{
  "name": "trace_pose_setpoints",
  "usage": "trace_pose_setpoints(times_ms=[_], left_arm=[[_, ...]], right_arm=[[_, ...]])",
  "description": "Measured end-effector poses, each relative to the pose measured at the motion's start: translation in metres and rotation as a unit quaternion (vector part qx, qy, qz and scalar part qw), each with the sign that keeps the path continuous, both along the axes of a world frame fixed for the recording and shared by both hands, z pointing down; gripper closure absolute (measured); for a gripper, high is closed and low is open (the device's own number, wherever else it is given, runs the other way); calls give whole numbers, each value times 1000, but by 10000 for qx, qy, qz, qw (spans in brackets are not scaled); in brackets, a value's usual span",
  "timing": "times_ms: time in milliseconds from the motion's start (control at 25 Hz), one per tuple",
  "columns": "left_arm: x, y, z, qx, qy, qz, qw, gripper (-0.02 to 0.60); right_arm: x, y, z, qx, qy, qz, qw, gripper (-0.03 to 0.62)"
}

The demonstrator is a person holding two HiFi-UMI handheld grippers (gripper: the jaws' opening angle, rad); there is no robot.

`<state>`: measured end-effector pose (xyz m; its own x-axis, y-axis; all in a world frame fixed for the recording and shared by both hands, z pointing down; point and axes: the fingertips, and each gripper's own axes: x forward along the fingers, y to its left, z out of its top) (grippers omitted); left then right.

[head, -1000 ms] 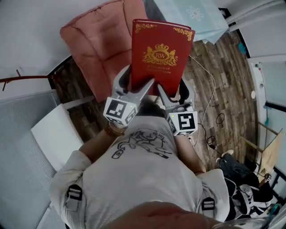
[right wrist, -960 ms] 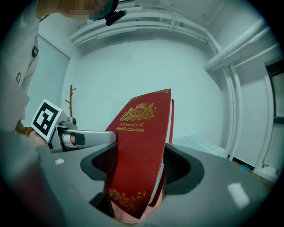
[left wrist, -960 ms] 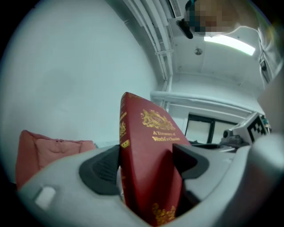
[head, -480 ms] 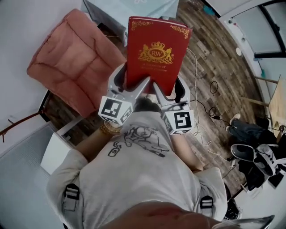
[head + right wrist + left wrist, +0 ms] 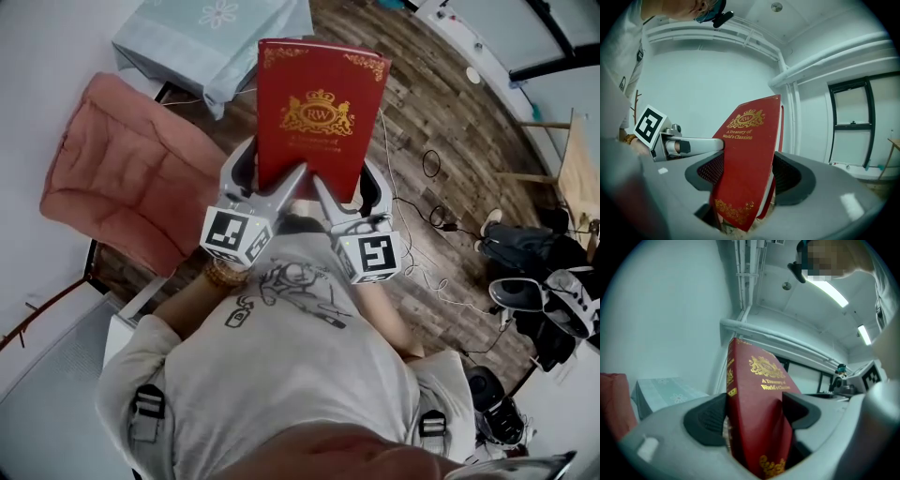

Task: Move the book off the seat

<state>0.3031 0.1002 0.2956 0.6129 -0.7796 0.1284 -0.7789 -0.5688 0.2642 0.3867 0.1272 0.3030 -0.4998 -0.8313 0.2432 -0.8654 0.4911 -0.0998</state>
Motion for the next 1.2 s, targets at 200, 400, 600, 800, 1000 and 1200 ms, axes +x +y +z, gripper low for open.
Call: trace_pose_setpoints(times_ms=[200,400,600,800,1000,1200], left_arm=[[42,-19,3,33,-20,74,10000,218],[61,-32,6,12,-28,92,10000,218],[64,-38,11,-12,-24,111,9999,218],[63,-39,12,17,3,94,10000,218],[64,-37,15,105,51,61,9999,218],[61,-78,15,95,77,-57,9999,218]], right_arm=[[42,-17,5,-1,-35,106,9999,269],[61,-29,8,6,-48,106,9999,269],[64,-36,12,-64,-26,168,9998,269],[65,-36,15,-67,-6,162,9998,269],[65,-36,14,140,-21,101,9998,269],[61,-77,17,135,-29,-49,9999,269]])
